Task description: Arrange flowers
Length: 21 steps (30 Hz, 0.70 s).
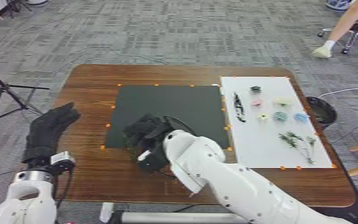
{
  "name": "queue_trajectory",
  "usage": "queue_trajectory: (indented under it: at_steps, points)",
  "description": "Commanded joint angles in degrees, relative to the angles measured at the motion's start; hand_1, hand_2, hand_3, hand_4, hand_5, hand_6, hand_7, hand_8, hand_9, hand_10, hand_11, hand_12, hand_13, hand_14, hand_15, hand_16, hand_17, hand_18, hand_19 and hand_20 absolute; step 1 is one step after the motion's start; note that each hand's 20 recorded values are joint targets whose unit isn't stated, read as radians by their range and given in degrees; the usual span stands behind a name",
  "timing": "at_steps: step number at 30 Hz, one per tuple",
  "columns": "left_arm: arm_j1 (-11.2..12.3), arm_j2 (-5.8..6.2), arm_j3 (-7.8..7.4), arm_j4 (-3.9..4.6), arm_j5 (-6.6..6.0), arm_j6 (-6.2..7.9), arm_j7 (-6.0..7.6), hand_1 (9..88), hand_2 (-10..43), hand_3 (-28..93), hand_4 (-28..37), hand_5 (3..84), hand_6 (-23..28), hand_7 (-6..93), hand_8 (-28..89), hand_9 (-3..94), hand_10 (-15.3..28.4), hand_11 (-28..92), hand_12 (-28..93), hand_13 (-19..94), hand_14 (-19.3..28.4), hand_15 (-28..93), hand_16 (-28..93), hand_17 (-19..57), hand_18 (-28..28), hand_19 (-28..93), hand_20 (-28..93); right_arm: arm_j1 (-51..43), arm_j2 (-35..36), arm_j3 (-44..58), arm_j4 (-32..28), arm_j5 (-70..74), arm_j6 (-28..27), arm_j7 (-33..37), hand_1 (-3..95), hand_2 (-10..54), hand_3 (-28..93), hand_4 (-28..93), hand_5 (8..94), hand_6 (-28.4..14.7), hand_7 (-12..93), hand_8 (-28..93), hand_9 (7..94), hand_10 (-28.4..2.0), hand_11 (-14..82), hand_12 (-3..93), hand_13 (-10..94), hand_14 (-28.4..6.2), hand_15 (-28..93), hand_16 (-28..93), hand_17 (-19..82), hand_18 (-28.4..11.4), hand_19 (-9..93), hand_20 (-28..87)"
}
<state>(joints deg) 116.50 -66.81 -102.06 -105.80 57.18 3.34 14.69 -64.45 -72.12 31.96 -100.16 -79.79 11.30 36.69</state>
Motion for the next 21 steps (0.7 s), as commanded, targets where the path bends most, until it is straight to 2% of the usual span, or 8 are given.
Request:
queue_trajectory:
  at_steps: [1,5,9,13,21]
  points:
    - [2.28,-0.40,-1.87,-1.53,-0.07,0.52,0.34,21.8,4.2,71,-28.3,51.1,3.8,13.4,-7,49.5,15.2,21,12,38,18.9,24,0,7.1,12.8,11,21,-2.07,6.04,-2.15,-6.03,3.94,-0.60,-1.86,30.6,6.7,58,-8,67.0,-3.6,16,-4,76.7,-13.5,11.0,11.9,94,-4.1,45,32,58,-15.4,92,41]
    - [2.80,-0.77,-2.46,-1.84,0.09,0.37,0.27,21.7,4.2,71,-28.3,51.0,3.8,13.3,-7,49.5,15.3,21,12,38,18.9,24,0,6.9,13.0,12,21,-4.07,8.75,-2.25,-8.50,4.06,-1.02,-2.23,29.9,7.6,57,-9,66.6,-3.8,16,-4,76.7,-13.7,10.7,11.9,94,-4.3,44,33,57,-15.6,93,41]
    - [2.49,-0.52,-2.40,-1.70,0.06,0.32,0.21,21.7,4.1,71,-28.3,50.9,3.7,13.3,-7,49.5,15.2,20,12,38,18.9,24,0,6.9,13.1,12,21,-5.44,11.24,-2.11,-9.89,4.93,-1.36,-1.76,28.3,8.4,57,-8,66.3,-3.9,16,-4,76.3,-13.9,10.3,11.8,94,-4.6,44,33,57,-16.0,93,40]
    - [2.23,-0.67,-2.27,-1.66,0.12,0.15,0.12,21.7,4.1,71,-28.3,50.9,3.7,13.4,-7,49.5,15.2,21,12,38,18.9,24,0,6.9,13.0,12,21,-6.64,12.01,-1.70,-9.66,5.19,-2.00,-0.98,27.1,8.7,57,-8,66.5,-4.0,15,-4,76.4,-14.0,10.4,11.8,94,-4.7,44,33,57,-16.3,93,40]
    - [1.93,-0.73,-1.94,-1.67,0.14,-0.19,0.18,21.8,4.1,71,-28.3,50.9,3.7,13.4,-7,49.5,15.2,20,12,38,19.0,24,0,6.9,13.0,12,21,-6.80,10.87,-1.37,-7.40,4.56,-6.87,-0.71,26.1,8.8,57,-8,67.2,-4.1,15,-4,75.1,-14.4,9.9,11.8,93,-5.0,43,34,56,-16.6,93,40]
